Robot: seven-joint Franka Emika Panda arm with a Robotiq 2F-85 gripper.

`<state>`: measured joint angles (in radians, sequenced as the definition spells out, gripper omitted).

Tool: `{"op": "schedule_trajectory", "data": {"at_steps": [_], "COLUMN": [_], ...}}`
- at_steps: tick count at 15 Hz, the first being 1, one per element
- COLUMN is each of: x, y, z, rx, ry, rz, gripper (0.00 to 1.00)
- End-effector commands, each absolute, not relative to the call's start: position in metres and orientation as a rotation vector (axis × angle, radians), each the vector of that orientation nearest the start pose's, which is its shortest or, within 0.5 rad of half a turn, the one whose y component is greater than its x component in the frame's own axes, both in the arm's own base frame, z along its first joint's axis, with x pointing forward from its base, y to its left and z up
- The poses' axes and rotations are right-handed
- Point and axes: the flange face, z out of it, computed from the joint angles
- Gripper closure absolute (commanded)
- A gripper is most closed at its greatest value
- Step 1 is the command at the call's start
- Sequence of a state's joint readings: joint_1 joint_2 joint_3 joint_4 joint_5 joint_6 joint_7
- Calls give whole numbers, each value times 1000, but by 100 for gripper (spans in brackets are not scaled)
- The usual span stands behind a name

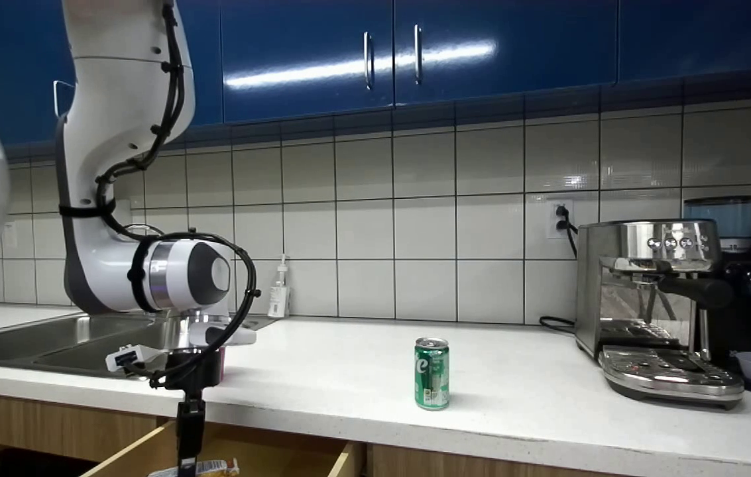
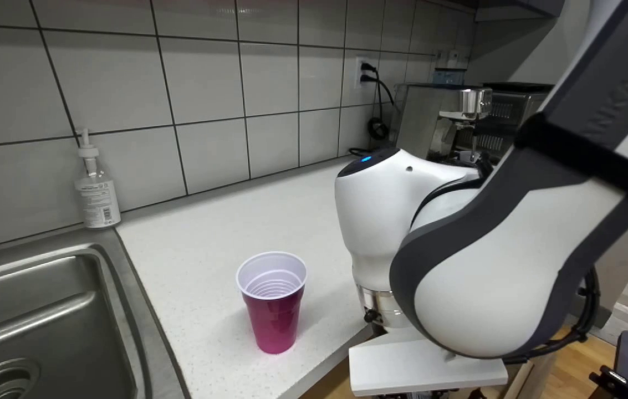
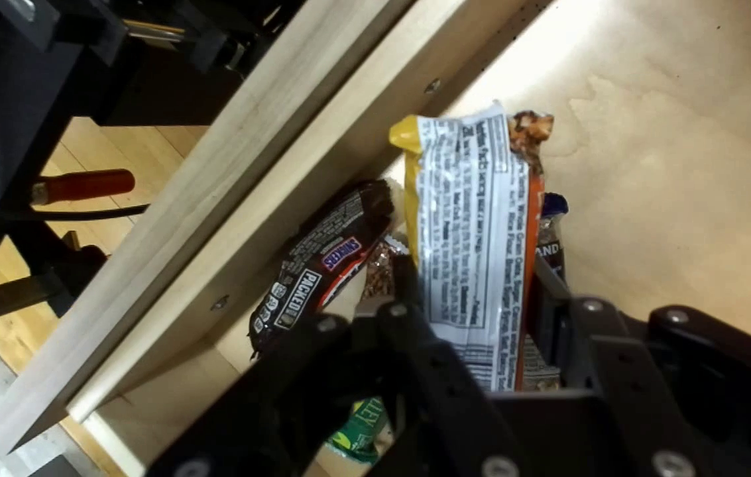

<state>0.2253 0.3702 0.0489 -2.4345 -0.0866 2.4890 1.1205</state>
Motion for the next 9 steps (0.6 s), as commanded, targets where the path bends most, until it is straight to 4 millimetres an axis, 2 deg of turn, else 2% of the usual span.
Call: {"op": "schedule_trajectory", "data": {"at_steps": [1, 2, 3, 4, 8, 9], "x": [444, 446, 448, 449, 450, 449], "y": [131, 132, 132, 133, 133, 133], "z": [128, 126, 126, 126, 132, 134], "rx": [-3108, -3108, -3103, -3105, -3104, -3101], "ry": [1272, 1270, 1275, 1267, 1252, 1247], "rz": [375, 376, 381, 378, 358, 354], "gripper": [84, 84, 34, 33, 4, 0]}}
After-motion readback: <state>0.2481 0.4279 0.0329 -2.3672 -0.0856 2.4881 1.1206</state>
